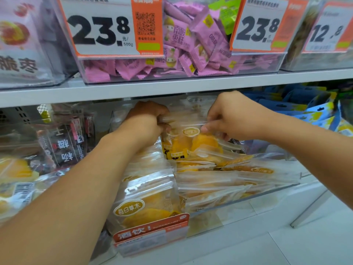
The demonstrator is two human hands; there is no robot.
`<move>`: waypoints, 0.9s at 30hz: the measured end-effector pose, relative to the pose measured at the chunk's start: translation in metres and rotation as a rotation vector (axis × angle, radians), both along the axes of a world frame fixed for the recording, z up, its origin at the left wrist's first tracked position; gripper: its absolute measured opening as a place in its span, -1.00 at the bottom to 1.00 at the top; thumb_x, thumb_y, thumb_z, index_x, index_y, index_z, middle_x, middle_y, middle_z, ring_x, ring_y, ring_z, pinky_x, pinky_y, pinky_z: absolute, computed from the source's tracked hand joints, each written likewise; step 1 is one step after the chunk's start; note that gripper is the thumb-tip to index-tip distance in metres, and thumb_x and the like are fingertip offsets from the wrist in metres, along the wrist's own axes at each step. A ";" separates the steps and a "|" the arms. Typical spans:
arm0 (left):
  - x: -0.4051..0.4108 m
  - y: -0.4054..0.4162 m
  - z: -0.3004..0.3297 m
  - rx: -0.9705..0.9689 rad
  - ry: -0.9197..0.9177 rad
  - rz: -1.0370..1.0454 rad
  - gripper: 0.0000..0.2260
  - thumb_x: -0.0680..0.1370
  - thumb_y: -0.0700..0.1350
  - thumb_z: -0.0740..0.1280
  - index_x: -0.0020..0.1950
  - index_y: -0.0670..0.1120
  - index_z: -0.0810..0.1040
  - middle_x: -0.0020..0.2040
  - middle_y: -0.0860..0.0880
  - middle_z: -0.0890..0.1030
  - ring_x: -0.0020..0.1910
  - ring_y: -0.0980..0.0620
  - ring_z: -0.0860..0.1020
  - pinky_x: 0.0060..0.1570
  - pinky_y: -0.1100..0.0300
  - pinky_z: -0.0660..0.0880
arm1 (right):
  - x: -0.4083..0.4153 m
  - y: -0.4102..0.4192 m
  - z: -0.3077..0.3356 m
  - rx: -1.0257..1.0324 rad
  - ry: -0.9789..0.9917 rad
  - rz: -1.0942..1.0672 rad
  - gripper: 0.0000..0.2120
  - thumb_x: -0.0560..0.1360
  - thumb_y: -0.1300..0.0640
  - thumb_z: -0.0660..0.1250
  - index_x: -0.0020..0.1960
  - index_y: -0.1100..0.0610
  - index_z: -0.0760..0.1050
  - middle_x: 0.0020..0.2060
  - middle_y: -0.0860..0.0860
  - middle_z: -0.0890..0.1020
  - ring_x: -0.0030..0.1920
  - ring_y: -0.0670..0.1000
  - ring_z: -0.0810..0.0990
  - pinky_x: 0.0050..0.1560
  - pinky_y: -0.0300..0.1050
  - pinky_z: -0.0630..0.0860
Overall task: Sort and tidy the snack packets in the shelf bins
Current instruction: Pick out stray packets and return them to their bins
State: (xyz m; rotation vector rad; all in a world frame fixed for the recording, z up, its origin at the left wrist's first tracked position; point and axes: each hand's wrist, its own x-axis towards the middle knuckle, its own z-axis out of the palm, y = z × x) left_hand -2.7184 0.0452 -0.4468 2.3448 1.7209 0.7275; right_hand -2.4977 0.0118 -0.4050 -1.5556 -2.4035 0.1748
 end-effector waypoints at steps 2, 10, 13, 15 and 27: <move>0.000 -0.002 0.000 -0.004 0.000 -0.012 -0.92 0.49 -0.16 0.47 -0.12 -0.07 0.59 -0.15 -0.05 0.63 -0.08 -0.13 0.58 -0.12 0.20 0.45 | 0.002 -0.004 -0.003 -0.048 0.268 0.044 -0.76 0.52 0.03 0.44 -0.21 0.17 0.68 -0.39 0.07 0.66 -0.39 -0.06 0.67 -0.30 -0.17 0.64; -0.003 -0.011 -0.001 -0.081 -0.180 -0.151 -0.77 0.52 -0.24 0.34 0.02 0.09 0.60 -0.03 0.07 0.66 -0.01 0.03 0.59 -0.04 0.24 0.51 | -0.023 0.011 -0.026 0.141 0.152 0.056 -0.82 0.56 0.17 0.38 -0.15 0.26 0.65 -0.30 0.17 0.65 -0.23 0.14 0.64 -0.07 0.09 0.56; -0.001 -0.013 0.003 -0.101 -0.391 -0.132 -0.69 0.45 -0.25 0.22 0.03 0.07 0.62 0.03 0.08 0.65 0.06 0.03 0.59 0.04 0.23 0.54 | -0.032 0.021 -0.018 0.127 -0.054 0.079 -0.78 0.56 0.12 0.35 -0.13 0.28 0.62 -0.23 0.19 0.64 -0.16 0.17 0.58 -0.13 -0.03 0.47; 0.000 -0.013 0.008 -0.120 -0.527 -0.094 -0.68 0.36 -0.01 0.20 0.04 0.09 0.63 0.03 0.08 0.64 0.05 0.02 0.58 0.07 0.08 0.56 | -0.033 0.022 -0.015 0.104 -0.109 0.069 -0.78 0.57 0.12 0.35 -0.13 0.26 0.61 -0.21 0.14 0.64 -0.16 0.12 0.55 -0.18 -0.14 0.38; 0.006 -0.015 0.004 0.081 -0.061 -0.109 -0.76 0.44 0.10 0.52 -0.10 0.03 0.51 -0.19 0.05 0.50 -0.26 0.08 0.43 -0.33 0.27 0.33 | 0.012 -0.021 0.019 -0.166 -0.016 -0.063 -0.52 0.30 -0.34 0.47 0.00 0.01 0.62 -0.14 -0.08 0.66 -0.12 -0.09 0.63 -0.06 -0.14 0.58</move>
